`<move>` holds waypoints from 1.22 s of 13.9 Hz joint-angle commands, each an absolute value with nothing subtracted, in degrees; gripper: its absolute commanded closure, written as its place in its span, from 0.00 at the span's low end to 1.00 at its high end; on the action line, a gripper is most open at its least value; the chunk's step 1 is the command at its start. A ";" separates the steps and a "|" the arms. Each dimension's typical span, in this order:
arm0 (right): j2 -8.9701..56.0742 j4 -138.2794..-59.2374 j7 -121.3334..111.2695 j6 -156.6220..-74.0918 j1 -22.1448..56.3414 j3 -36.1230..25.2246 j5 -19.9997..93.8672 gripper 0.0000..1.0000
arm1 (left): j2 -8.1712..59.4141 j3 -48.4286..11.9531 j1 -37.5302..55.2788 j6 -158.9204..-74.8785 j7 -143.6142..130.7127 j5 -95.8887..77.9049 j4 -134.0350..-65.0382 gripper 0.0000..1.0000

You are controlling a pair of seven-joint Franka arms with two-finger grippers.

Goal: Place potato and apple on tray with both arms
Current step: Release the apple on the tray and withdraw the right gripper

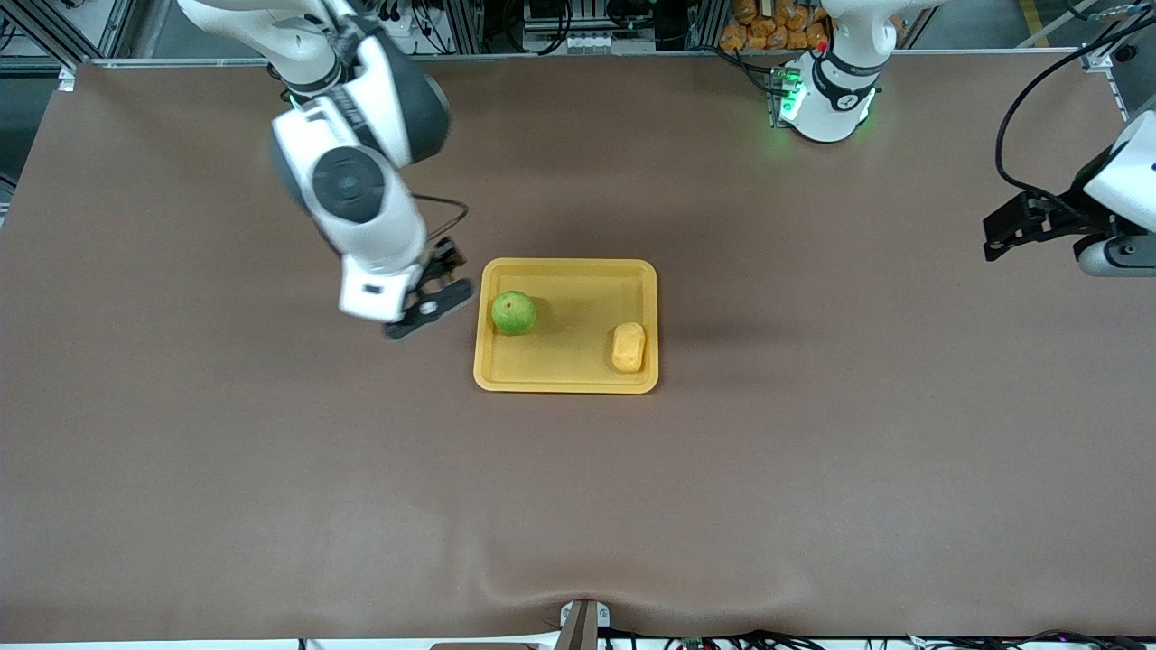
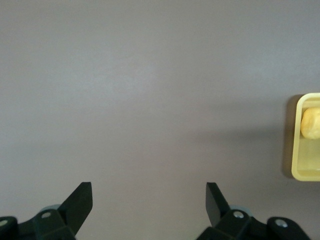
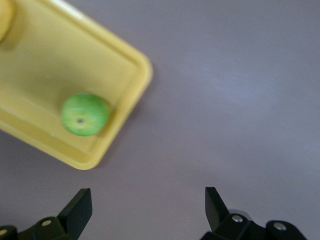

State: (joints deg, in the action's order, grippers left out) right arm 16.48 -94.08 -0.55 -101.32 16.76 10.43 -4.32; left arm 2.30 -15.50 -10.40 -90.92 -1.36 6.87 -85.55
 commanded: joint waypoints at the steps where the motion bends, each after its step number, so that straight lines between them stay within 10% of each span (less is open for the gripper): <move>1: 15.05 -90.79 0.70 -98.35 10.30 11.51 -4.75 0.00 | -0.96 -7.51 -2.76 -87.38 -0.70 5.63 -87.19 0.00; 12: 1.59 -90.97 0.53 -90.53 -10.10 11.34 2.99 0.00 | -6.77 1.66 7.46 -85.26 -6.24 4.83 -92.11 0.00; 17: -2.10 -90.97 0.44 -86.58 -1.71 -1.09 2.37 0.00 | -6.77 2.02 7.38 -84.29 -6.68 2.64 -91.85 0.00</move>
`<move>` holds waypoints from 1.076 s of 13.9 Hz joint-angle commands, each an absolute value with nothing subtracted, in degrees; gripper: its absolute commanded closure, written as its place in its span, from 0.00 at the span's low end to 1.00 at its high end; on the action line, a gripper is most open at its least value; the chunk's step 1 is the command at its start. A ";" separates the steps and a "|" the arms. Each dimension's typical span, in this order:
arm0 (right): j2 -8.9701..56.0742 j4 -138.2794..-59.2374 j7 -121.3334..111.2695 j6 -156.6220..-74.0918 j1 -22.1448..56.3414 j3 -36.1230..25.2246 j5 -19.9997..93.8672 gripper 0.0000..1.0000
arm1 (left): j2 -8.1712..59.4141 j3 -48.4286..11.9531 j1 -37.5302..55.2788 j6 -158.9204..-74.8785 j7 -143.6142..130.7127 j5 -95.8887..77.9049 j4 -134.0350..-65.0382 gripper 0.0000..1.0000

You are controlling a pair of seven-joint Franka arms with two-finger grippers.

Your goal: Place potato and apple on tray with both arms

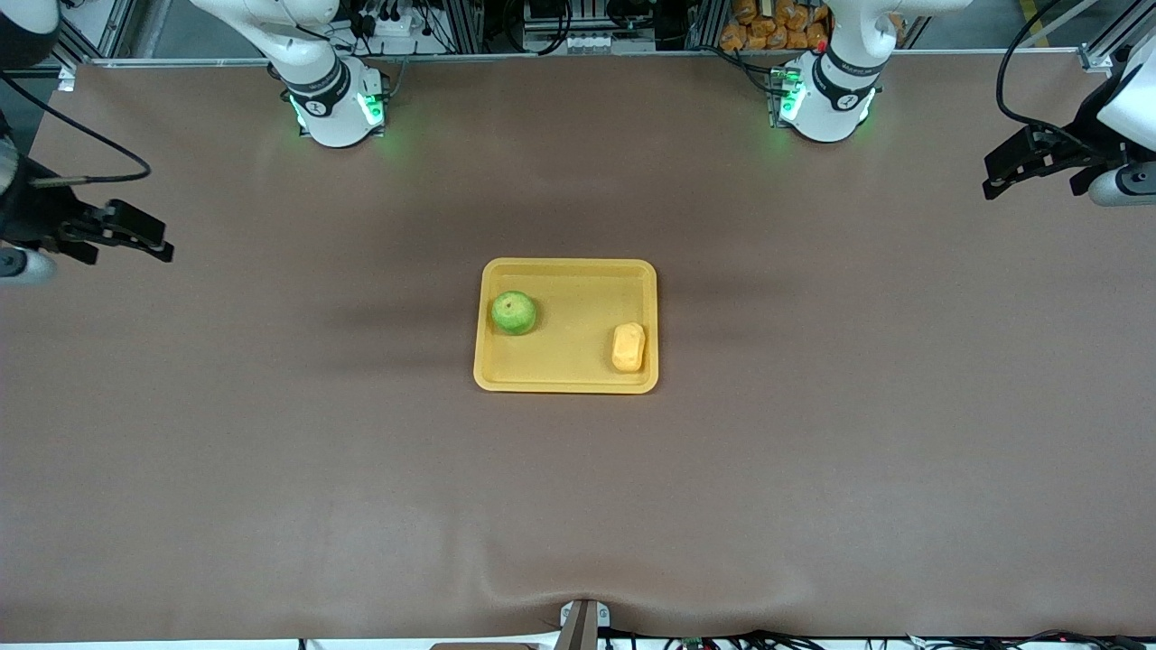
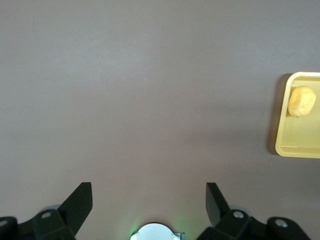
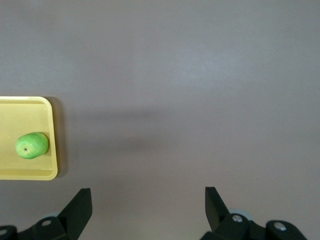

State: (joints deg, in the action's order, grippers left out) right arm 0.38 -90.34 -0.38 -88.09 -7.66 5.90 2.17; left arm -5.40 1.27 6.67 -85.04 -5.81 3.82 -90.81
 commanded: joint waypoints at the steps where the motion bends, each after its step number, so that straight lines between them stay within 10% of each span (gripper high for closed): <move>1: -2.63 -91.14 0.35 -85.79 1.81 -5.41 2.55 0.00 | -6.51 1.93 7.47 -84.29 -6.77 2.64 -91.67 0.00; 15: -3.16 -90.88 0.35 -82.88 -2.80 -0.72 2.64 0.00 | -4.75 1.67 7.82 -84.29 -7.82 2.81 -90.79 0.00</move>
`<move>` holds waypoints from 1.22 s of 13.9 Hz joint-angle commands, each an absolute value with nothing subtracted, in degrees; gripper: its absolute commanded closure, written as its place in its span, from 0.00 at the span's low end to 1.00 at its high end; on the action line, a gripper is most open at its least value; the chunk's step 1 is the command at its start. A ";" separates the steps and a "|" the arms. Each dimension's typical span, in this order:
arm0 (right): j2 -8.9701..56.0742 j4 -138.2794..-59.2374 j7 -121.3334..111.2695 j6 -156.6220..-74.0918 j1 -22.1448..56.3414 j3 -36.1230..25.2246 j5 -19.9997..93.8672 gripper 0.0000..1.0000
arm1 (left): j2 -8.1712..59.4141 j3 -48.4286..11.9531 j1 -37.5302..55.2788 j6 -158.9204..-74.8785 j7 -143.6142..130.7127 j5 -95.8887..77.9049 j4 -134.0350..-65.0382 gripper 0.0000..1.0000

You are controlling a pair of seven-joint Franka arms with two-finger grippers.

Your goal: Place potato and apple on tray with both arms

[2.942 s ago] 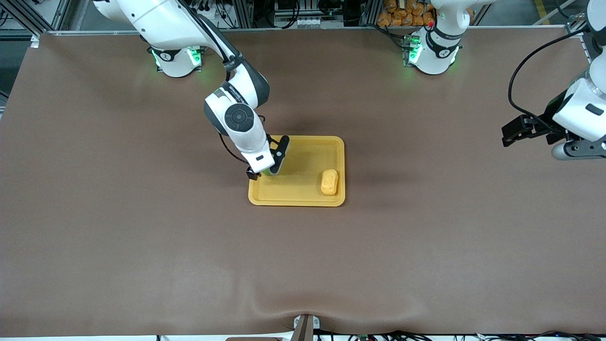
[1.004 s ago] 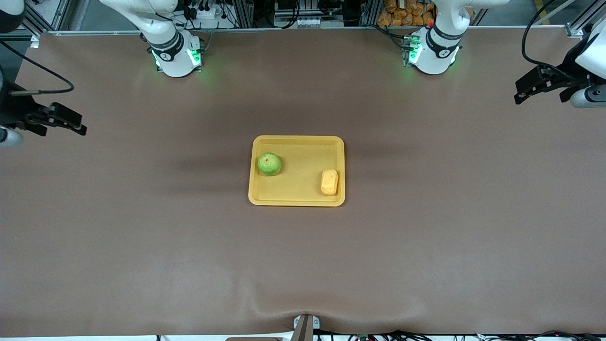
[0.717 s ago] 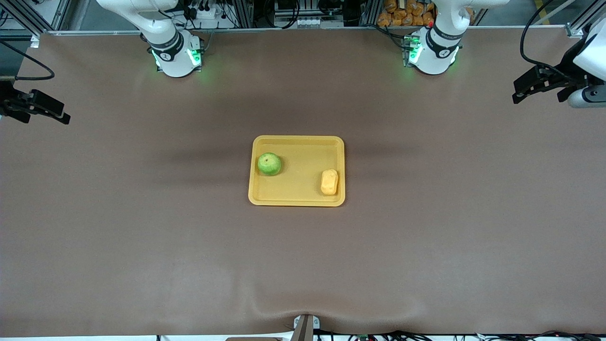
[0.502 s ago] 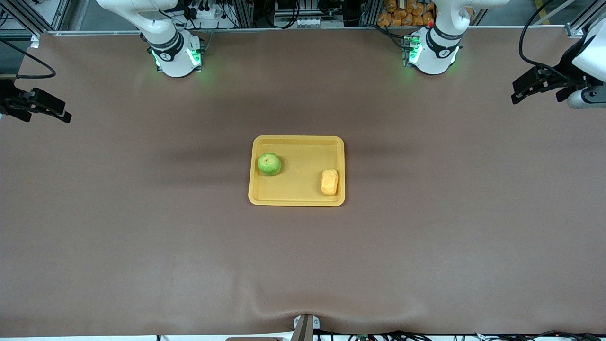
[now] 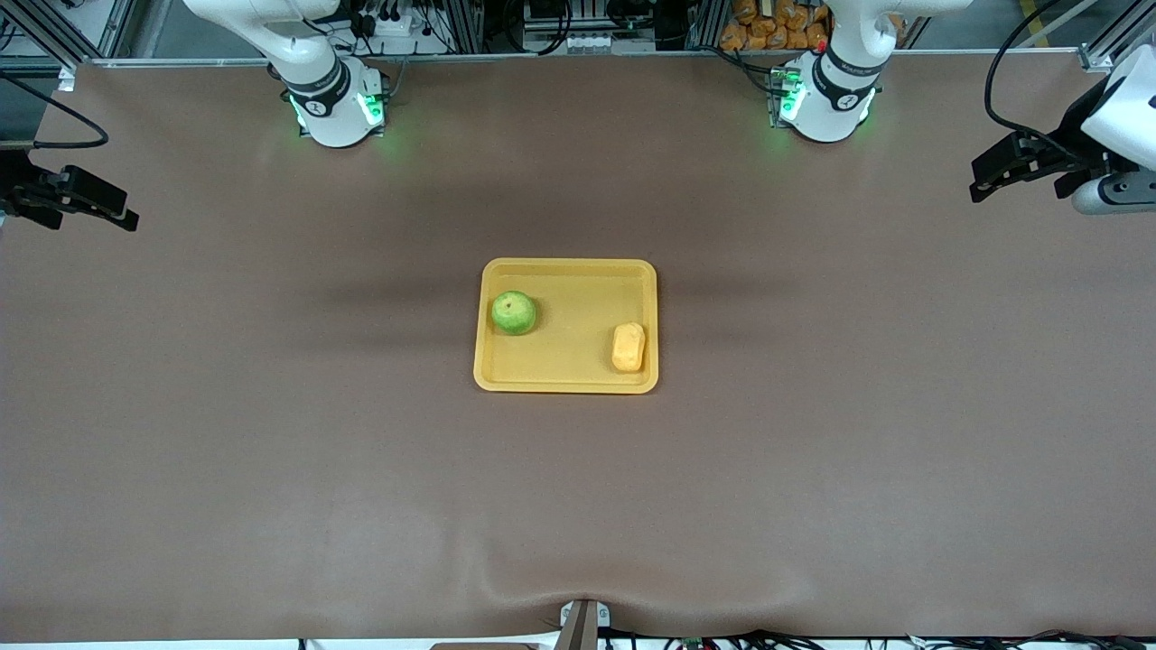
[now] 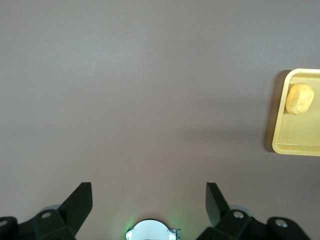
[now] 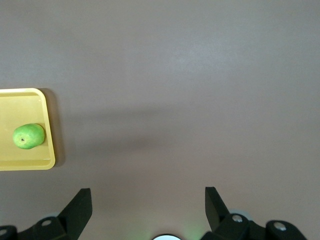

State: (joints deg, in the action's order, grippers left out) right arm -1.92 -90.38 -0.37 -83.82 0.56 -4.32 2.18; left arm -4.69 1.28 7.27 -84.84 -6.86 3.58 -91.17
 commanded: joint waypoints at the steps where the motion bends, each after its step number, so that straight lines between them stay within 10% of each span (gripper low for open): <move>1: -3.25 -90.88 0.35 -82.79 -2.99 -0.44 2.64 0.00 | -4.66 1.76 7.91 -84.29 -7.82 2.81 -90.79 0.00; 17: -2.90 -88.60 -1.32 -81.74 -2.46 -0.44 0.35 0.00 | -4.83 2.02 7.38 -84.37 -6.68 2.72 -90.70 0.00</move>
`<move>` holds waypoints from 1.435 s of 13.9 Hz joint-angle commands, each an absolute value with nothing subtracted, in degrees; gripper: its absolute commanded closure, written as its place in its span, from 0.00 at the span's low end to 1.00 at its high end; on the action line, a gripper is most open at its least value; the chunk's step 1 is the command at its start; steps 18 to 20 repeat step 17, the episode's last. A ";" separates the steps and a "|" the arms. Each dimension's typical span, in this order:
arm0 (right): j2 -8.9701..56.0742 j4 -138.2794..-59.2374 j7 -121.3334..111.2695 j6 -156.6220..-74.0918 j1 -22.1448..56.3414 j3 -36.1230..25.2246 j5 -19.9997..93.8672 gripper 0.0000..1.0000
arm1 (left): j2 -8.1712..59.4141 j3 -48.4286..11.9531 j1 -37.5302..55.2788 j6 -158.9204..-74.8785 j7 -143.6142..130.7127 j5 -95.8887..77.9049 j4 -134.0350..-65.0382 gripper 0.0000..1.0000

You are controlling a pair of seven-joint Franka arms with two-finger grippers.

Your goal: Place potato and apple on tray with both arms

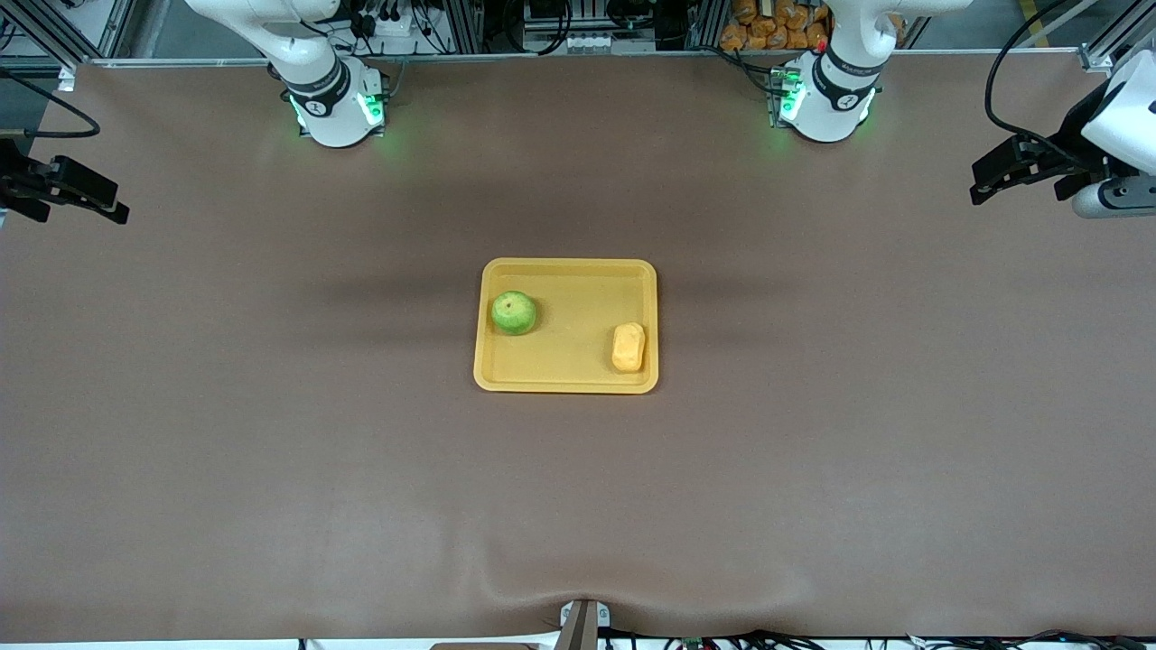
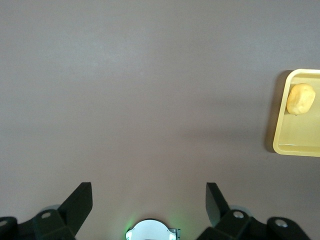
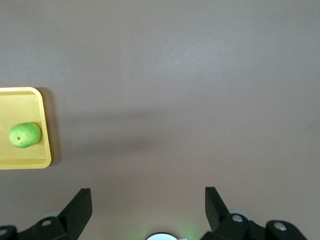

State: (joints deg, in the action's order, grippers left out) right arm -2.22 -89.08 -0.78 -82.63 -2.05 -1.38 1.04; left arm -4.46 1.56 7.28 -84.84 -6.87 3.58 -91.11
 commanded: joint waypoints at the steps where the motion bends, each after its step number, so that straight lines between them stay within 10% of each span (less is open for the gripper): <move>1: -2.90 -88.07 -1.32 -81.74 -2.20 -0.44 0.44 0.00 | -4.83 2.02 7.30 -84.29 -6.68 2.64 -90.70 0.00; 20: -1.93 -87.45 -1.05 -84.19 -1.67 -1.14 0.88 0.00 | -4.48 2.02 7.29 -84.29 -7.47 2.46 -89.65 0.00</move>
